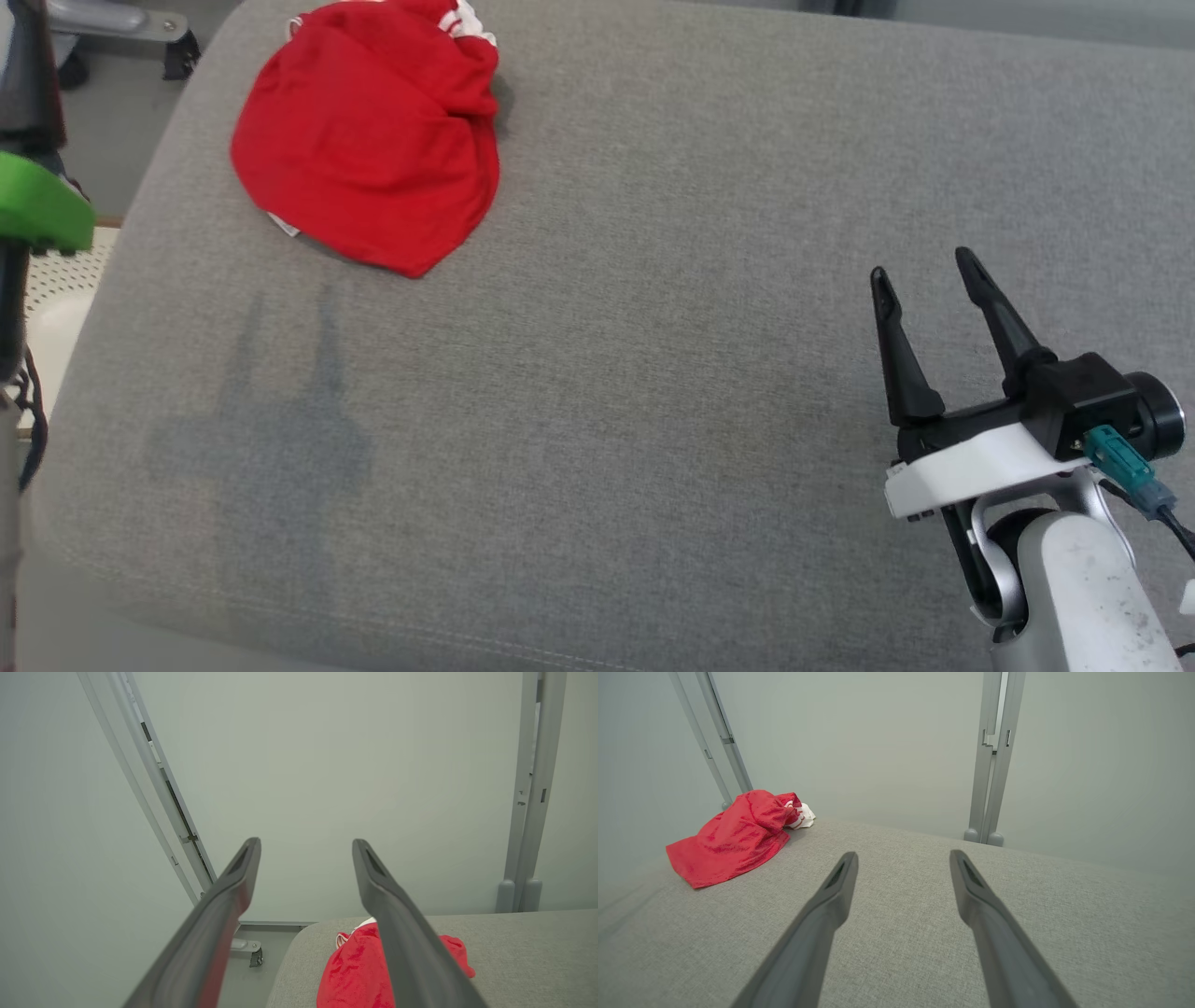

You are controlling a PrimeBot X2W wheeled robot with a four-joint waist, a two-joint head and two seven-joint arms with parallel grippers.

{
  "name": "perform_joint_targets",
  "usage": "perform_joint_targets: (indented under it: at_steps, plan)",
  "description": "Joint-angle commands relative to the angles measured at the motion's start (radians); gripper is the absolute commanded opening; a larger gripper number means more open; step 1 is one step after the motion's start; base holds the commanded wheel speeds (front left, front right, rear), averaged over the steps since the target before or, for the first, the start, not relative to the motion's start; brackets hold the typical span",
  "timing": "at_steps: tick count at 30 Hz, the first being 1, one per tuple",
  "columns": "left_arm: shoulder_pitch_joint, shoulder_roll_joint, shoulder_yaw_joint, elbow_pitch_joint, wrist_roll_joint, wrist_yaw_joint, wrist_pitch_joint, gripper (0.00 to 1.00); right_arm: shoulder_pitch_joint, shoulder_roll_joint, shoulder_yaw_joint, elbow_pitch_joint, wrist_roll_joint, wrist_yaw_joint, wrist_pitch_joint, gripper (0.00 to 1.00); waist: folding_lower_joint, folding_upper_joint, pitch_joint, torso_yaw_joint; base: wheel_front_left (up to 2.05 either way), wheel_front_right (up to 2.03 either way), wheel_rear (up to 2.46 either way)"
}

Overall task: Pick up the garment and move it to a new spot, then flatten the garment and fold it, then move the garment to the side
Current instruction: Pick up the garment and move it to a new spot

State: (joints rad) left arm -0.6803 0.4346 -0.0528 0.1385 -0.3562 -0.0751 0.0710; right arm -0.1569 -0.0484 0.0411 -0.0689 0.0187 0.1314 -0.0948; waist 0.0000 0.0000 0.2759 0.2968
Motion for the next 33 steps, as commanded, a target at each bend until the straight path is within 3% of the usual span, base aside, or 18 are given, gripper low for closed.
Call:
perform_joint_targets:
  at_steps: [1,7,13,27,28,30,33]
  plan:
    - [-0.068,0.018,-0.004,0.040,-0.020,-0.016,0.024,1.00,-0.022,-0.004,-0.004,-0.033,-0.011,-0.002,0.011,1.00,0.0000,0.0000,0.155,-0.122,0.00,0.00,0.00]
    - [-0.245,0.064,-0.053,0.264,-0.054,-0.045,0.114,1.00,-0.033,-0.003,0.016,-0.126,-0.030,-0.002,0.046,1.00,0.0000,0.0000,0.249,-0.190,0.00,0.00,0.00]
    - [-0.318,0.052,-0.109,0.444,-0.097,-0.053,0.186,1.00,-0.029,-0.003,0.010,-0.177,-0.029,-0.002,0.052,1.00,0.0000,0.0000,0.300,-0.237,0.00,0.00,0.00]
    - [-0.344,0.032,-0.195,0.676,-0.173,-0.056,0.300,1.00,-0.035,-0.003,0.008,-0.189,-0.033,-0.002,0.045,1.00,0.0000,0.0000,0.349,-0.268,0.00,0.00,0.00]
    - [-0.341,0.028,-0.200,0.682,-0.177,-0.056,0.298,0.52,-0.037,-0.003,0.009,-0.186,-0.031,-0.002,0.041,1.00,0.0000,0.0000,0.346,-0.269,0.00,0.00,0.00]
    - [-0.338,0.029,-0.198,0.699,-0.178,-0.056,0.276,0.00,-0.038,-0.003,0.009,-0.178,-0.028,-0.002,0.037,1.00,0.0000,0.0000,0.335,-0.269,0.00,0.00,0.00]
    - [-0.340,0.046,-0.200,0.711,-0.170,-0.055,0.247,0.00,-0.038,-0.003,0.007,-0.163,-0.021,-0.002,0.028,1.00,0.0000,0.0000,0.311,-0.271,0.00,0.00,0.00]
